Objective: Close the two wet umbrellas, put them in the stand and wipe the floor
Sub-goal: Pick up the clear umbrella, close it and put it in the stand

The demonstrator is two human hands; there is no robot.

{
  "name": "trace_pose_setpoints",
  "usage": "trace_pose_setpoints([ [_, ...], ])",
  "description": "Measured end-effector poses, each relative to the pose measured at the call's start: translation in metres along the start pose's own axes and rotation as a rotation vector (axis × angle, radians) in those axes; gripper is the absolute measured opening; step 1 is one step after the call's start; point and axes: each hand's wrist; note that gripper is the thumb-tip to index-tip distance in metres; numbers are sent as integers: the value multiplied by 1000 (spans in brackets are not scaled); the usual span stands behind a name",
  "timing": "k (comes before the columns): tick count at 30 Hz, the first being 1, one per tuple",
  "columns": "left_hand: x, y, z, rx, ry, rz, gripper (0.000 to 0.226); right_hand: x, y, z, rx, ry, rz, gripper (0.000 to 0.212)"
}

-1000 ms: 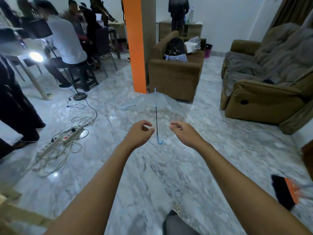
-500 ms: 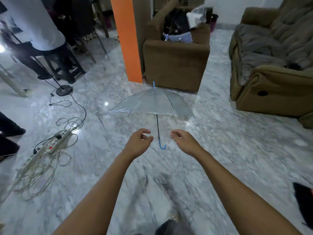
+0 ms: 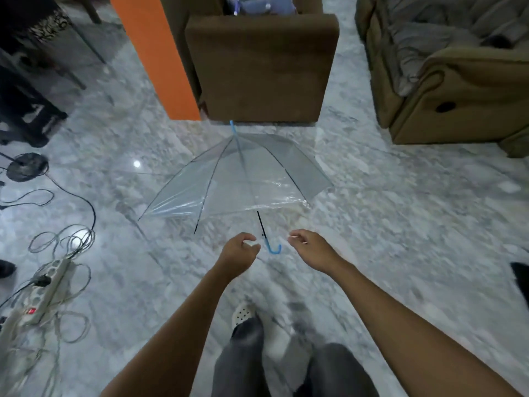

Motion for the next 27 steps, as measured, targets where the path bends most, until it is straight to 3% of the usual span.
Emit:
trace_pose_setpoints([
  [5,-18,-114,-66,41,-140,-70,26,-47,-95,49,-79,-37,-11,39],
  [13,-67,-315,-154,67,-68,19,21,-109,-284,155,17,-121,34,31],
  [19,-86,-448,-181,-8,72,123,52,-141,-394,202,139,-160,89,36],
  [23,-107,-508,-178,-73,199,232,61,-152,-428,219,215,-159,104,37],
  [25,-115,-528,-177,-124,314,262,53,-155,-437,225,215,-135,98,40],
  [27,-121,-540,-172,-179,379,271,30,-153,-441,227,210,-95,104,42],
])
Point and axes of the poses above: each hand's wrist, its own y-axis away from the middle knuckle, its own x-axis out of the back of the hand, z = x × y, and after that the axes turned 4 degrees about y, right-handed
